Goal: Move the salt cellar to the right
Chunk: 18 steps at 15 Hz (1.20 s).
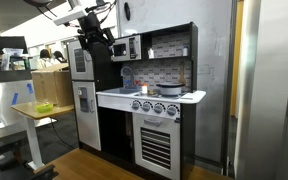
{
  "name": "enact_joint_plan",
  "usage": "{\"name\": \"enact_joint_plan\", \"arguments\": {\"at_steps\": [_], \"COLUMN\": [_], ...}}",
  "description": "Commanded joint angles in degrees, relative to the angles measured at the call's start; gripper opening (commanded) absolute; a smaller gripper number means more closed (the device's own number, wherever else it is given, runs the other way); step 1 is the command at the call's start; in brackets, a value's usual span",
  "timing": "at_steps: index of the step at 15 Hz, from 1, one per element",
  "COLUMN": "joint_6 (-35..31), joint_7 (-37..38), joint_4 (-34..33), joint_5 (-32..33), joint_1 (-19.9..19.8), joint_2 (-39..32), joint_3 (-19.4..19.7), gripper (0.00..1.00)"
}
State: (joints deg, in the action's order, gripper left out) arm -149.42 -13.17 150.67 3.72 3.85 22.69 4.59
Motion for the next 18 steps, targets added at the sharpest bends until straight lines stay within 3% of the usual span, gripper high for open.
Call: {"name": "enact_joint_plan", "arguments": {"at_steps": [1,12,18], "joint_6": [-1.8,-1.5,-3.7], "joint_7": [-2.9,-2.0,-16.7], "joint_4": [-7.0,-6.1,-13.6], "joint_5": [0.3,-0.2,-10.9], "joint_1": [-0.7,-0.9,0.2], "joint_2": [-8.4,-7.4,-18.0], "joint_3": [0.4,-0.5,4.2], "gripper": [1.0,1.0,1.0]}}
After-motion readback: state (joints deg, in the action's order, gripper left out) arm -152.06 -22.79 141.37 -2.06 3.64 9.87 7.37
